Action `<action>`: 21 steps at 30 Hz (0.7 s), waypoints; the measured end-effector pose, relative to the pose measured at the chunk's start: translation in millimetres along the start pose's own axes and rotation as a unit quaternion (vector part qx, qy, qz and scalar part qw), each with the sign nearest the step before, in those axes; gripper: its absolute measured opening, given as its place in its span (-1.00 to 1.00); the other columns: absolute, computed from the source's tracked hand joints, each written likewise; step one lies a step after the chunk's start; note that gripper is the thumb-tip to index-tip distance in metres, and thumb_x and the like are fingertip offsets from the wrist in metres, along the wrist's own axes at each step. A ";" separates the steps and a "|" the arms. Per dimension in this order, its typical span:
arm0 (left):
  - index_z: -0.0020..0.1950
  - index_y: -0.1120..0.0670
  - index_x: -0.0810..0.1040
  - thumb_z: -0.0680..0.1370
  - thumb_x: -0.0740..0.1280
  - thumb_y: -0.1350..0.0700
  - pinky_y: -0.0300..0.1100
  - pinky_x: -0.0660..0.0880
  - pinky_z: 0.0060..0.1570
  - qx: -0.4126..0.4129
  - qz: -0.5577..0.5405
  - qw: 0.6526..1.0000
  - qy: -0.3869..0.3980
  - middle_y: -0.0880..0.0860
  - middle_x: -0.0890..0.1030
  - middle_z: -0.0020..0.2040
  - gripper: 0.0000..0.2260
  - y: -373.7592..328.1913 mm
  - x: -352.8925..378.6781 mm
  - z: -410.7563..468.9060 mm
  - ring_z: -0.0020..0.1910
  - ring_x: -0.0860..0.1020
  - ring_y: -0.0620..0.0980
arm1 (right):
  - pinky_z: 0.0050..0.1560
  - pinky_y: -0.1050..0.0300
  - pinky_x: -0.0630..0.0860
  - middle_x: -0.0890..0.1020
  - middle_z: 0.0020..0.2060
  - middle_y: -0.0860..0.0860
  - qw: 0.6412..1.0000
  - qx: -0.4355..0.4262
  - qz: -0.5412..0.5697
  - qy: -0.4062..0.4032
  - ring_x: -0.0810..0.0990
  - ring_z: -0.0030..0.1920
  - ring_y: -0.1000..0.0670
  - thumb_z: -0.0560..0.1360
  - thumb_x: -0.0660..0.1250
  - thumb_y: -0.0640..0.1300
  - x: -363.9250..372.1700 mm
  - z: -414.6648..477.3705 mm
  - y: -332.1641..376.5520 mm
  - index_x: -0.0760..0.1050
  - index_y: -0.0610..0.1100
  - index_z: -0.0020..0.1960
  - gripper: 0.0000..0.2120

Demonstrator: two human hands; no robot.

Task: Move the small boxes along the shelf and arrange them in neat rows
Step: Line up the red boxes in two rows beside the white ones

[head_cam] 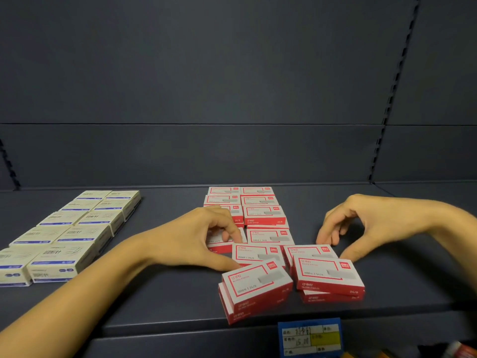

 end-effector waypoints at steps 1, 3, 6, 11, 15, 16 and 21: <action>-0.09 -0.12 0.57 0.34 0.51 0.03 -0.18 0.45 0.08 0.000 -0.004 1.000 -0.006 -0.11 0.55 -0.05 -0.80 -0.2 -1.8 -0.6 0.05 0.51 -0.12 | 0.07 0.27 0.48 0.66 -0.03 0.18 1.000 0.001 0.002 0.000 0.59 0.03 0.10 0.32 0.46 0.06 -0.1 -0.1 -0.4 0.61 0.08 0.07 -0.67; -0.12 -0.12 0.58 0.32 0.51 -0.01 -0.17 0.45 0.07 0.004 -0.011 1.000 -0.019 -0.07 0.56 -0.05 -0.81 -1.1 -6.4 -1.6 0.05 0.51 -0.11 | 0.07 0.25 0.49 0.66 -0.03 0.17 1.000 0.003 0.009 -0.003 0.59 0.02 0.08 0.32 0.45 0.06 -0.3 0.0 -1.2 0.61 0.08 0.06 -0.69; -0.10 -0.04 0.61 0.29 0.50 -0.09 -0.16 0.43 0.00 0.016 0.005 0.999 -0.046 -0.07 0.56 -0.12 -0.75 -2.5 -16.8 -3.9 -0.05 0.50 -0.07 | 0.06 0.25 0.50 0.67 -0.04 0.15 1.000 0.005 0.012 -0.008 0.60 0.01 0.06 0.34 0.46 0.04 -0.3 0.5 -2.4 0.62 0.07 0.06 -0.71; -0.13 -0.05 0.63 0.23 0.49 -0.12 -0.44 0.35 -0.12 0.024 0.016 0.992 -0.122 -0.14 0.53 -0.20 -0.71 1.7 -46.2 -13.6 -0.17 0.46 -0.15 | 0.03 0.20 0.53 0.67 -0.06 0.15 0.999 0.020 -0.013 -0.028 0.60 -0.04 0.08 0.37 0.47 -0.05 -2.9 2.9 -4.8 0.62 0.07 0.02 -0.78; -0.14 -0.07 0.64 0.23 0.52 -0.10 -0.31 0.38 -0.14 0.002 0.008 0.988 -0.155 -0.06 0.53 -0.20 -0.73 11.6 -62.4 -18.9 -0.20 0.44 -0.16 | 0.03 0.18 0.52 0.66 -0.06 0.12 0.999 0.022 -0.013 -0.032 0.59 -0.05 0.10 0.35 0.49 -0.05 -1.7 4.1 -6.2 0.60 0.06 0.02 -0.76; -0.13 -0.07 0.64 0.23 0.52 -0.12 -0.25 0.39 -0.13 -0.008 0.009 0.988 -0.152 -0.06 0.53 -0.21 -0.72 14.2 -62.5 -18.8 -0.20 0.44 -0.14 | 0.03 0.19 0.52 0.66 -0.07 0.13 0.999 0.020 -0.010 -0.033 0.59 -0.05 0.10 0.34 0.50 -0.04 -1.1 4.4 -6.5 0.60 0.06 0.01 -0.75; -0.12 -0.04 0.64 0.19 0.47 -0.17 -0.12 0.41 -0.09 -0.046 0.010 0.992 -0.114 -0.04 0.54 -0.21 -0.66 21.4 -52.1 -17.3 -0.15 0.48 0.01 | -0.04 0.22 0.52 0.67 -0.12 0.06 0.998 -0.005 0.014 -0.068 0.61 -0.11 0.06 0.30 0.52 -0.03 -8.9 1.5 -4.6 0.63 0.05 -0.07 -0.78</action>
Point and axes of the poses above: each hand's wrist, its own z-axis towards the middle knuckle, its own x-axis out of the palm, y = z × x, the point moved 9 cm from there along z, towards the middle knuckle
